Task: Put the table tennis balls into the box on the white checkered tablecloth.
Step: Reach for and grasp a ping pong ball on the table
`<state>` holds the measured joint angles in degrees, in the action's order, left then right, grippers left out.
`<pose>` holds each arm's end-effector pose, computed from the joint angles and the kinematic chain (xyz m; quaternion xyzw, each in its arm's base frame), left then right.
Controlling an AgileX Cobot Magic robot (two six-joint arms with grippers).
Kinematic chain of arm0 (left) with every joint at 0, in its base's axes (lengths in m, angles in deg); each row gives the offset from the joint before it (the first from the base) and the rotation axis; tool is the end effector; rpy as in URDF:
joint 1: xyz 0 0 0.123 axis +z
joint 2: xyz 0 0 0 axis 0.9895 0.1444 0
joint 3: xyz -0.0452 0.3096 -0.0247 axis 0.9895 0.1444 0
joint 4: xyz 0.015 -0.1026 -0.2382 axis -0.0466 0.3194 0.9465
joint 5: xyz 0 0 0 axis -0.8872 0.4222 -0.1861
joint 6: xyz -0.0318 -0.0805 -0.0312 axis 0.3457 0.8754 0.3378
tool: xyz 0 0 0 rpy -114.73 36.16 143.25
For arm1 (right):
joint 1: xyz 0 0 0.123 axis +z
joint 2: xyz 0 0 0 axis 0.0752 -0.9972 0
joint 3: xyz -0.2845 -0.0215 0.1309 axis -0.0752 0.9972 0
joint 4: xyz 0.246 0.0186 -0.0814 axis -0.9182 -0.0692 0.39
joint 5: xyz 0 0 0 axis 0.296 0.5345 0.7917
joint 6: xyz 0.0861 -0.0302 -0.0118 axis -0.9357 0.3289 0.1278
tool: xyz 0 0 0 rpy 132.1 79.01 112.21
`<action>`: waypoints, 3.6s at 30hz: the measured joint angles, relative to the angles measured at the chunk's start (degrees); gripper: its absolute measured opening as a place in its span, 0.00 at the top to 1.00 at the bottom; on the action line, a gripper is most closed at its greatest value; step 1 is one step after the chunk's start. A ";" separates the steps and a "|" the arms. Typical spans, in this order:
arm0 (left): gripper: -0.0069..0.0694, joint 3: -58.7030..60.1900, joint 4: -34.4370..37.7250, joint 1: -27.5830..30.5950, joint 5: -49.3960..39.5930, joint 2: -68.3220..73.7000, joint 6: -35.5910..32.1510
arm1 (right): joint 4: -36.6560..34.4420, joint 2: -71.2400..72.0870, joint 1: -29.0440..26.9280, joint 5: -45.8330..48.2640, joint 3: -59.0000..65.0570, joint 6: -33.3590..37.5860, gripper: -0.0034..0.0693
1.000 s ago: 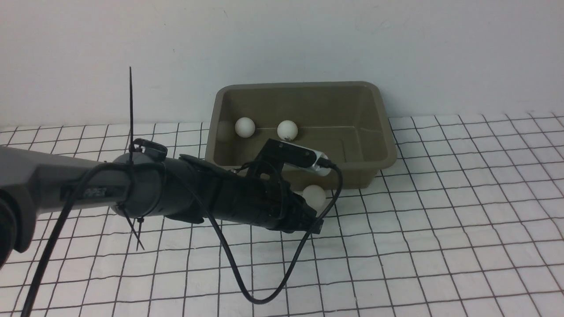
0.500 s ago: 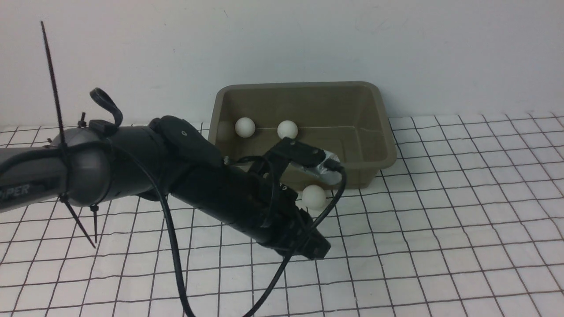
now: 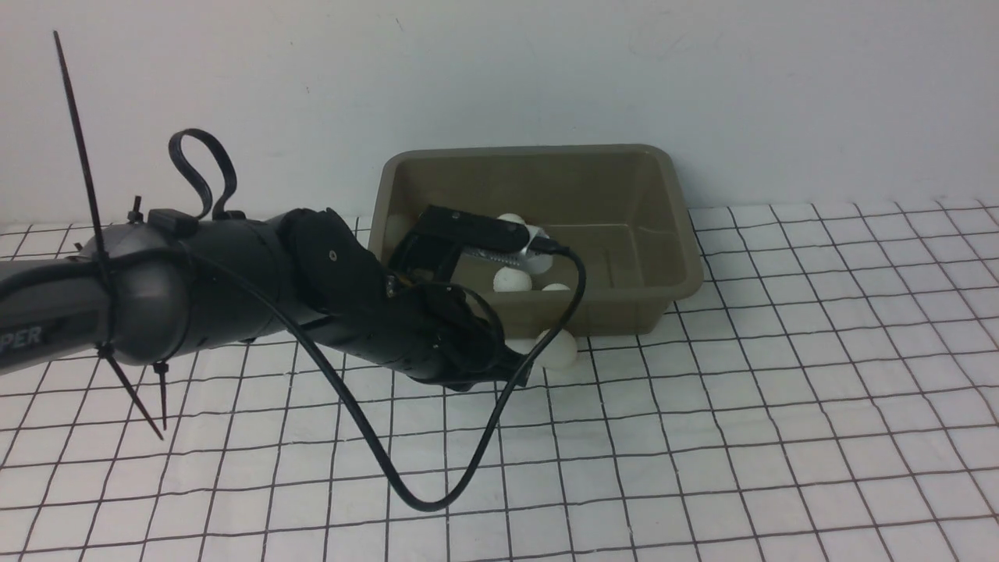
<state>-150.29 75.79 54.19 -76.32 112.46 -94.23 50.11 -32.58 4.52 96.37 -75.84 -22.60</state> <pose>0.3280 -0.1962 0.2283 0.2087 0.9111 -0.2095 0.2872 0.1225 0.0329 0.4288 -0.2484 0.8983 0.0385 0.3603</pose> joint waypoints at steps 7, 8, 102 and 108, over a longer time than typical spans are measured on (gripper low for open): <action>0.52 0.00 7.45 0.00 -0.17 0.43 -4.25 | 0.27 0.00 0.00 0.00 0.00 0.00 0.30; 0.49 0.00 8.06 0.00 -0.22 0.62 -4.91 | 0.27 0.00 0.00 0.00 0.00 0.00 0.30; 0.23 -7.25 56.82 -9.16 16.52 16.79 -42.22 | 0.66 0.00 0.00 -0.43 0.00 0.13 0.30; 0.23 -7.25 58.50 -9.28 22.00 16.79 -42.17 | 0.66 0.00 0.00 -0.43 0.00 0.13 0.30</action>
<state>-157.53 134.29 44.91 -54.32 129.25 -136.40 50.77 -32.58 4.52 95.94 -75.84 -22.47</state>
